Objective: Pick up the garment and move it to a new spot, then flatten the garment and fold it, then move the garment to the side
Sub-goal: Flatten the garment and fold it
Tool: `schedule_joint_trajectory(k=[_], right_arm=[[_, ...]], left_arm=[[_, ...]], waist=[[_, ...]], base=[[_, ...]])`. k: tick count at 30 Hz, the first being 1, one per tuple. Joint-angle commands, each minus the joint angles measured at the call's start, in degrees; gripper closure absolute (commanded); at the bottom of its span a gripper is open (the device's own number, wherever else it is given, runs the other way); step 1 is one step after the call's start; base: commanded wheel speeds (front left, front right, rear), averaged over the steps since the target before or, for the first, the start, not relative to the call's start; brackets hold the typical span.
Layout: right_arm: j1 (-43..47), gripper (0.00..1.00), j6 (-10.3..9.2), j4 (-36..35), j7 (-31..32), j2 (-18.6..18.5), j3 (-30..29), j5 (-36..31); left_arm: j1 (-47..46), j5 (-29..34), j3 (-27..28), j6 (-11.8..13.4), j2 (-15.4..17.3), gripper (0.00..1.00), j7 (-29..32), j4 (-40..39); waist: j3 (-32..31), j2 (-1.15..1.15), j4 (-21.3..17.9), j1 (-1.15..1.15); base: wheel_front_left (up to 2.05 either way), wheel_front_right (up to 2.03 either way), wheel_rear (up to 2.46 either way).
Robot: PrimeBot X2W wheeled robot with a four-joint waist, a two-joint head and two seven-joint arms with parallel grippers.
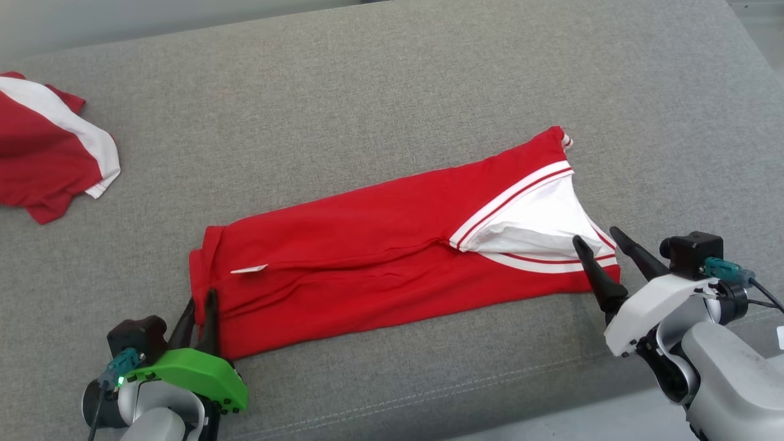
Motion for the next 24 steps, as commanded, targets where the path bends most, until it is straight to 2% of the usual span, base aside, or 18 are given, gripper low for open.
schedule_joint_trajectory(k=[1, 15, 24], right_arm=[[1.30, 0.00, -0.08, 0.23, -0.56, -0.34, 0.09, -0.41], [6.92, 0.00, -0.08, -1.77, -0.51, -2.26, -4.62, -0.34], [3.54, 0.00, -0.08, -1.13, 6.26, -2.23, -10.42, -2.48]], left_arm=[[1.27, -0.43, 0.43, 0.52, 0.17, 0.00, -0.22, -0.60], [8.46, 1.77, 5.27, 5.19, 0.98, 0.00, -0.67, -12.75], [9.32, 5.65, 6.70, 7.53, -0.21, 0.00, -0.65, -18.75]], waist=[[-0.50, 0.00, -0.12, 0.00], [-4.28, 0.00, 0.03, 0.00], [-5.86, 0.00, 2.40, 0.00]], base=[[0.00, 0.00, 0.00], [0.00, 0.00, 0.00], [0.00, 0.00, 0.00]])
